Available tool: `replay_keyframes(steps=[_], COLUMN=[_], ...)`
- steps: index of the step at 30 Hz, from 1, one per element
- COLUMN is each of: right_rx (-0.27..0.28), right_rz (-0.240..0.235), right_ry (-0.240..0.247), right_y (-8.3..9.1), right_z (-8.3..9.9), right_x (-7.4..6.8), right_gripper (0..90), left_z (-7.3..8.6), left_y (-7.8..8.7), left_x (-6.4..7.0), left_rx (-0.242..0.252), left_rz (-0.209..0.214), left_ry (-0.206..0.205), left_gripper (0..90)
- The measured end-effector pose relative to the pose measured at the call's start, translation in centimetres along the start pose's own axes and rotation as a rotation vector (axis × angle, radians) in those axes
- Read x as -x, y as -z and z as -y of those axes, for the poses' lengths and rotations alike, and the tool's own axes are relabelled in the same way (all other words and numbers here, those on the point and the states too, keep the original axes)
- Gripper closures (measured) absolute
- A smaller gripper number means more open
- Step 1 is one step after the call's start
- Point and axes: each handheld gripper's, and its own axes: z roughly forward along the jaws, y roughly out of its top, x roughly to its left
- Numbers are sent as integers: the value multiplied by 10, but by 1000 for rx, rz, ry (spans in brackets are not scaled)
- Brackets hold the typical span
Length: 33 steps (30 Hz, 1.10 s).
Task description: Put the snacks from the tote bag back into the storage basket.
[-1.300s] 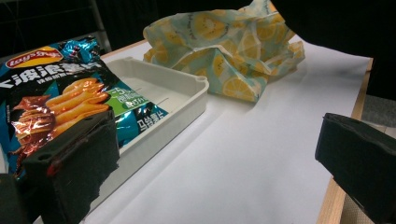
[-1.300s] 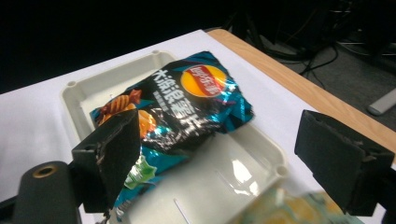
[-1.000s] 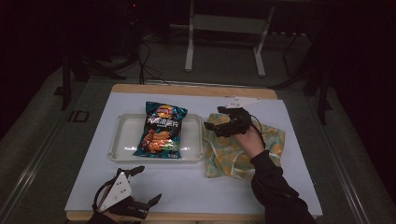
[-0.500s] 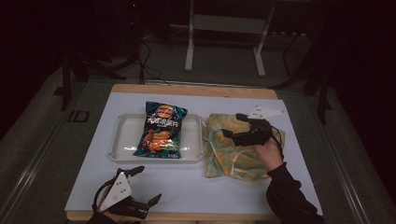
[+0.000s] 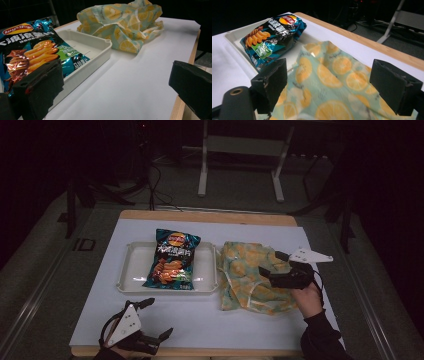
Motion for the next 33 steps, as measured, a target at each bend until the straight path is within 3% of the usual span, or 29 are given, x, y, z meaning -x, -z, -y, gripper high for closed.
replay_keyframes(steps=[12, 26, 33], right_rx=[29, 38, 45], right_rz=[100, 249, 266], right_ry=[-51, -95, -104], right_y=[35, 58, 66], right_z=[37, 75, 86], right_x=[10, 12, 9], right_gripper=[144, 138, 128], left_z=[0, 0, 0], left_y=[0, 1, 1], left_x=[0, 1, 1], left_rx=[-5, -3, -5], left_rz=[1, 0, 4], left_ry=[-6, -8, -10], left_gripper=[2, 1, 1])
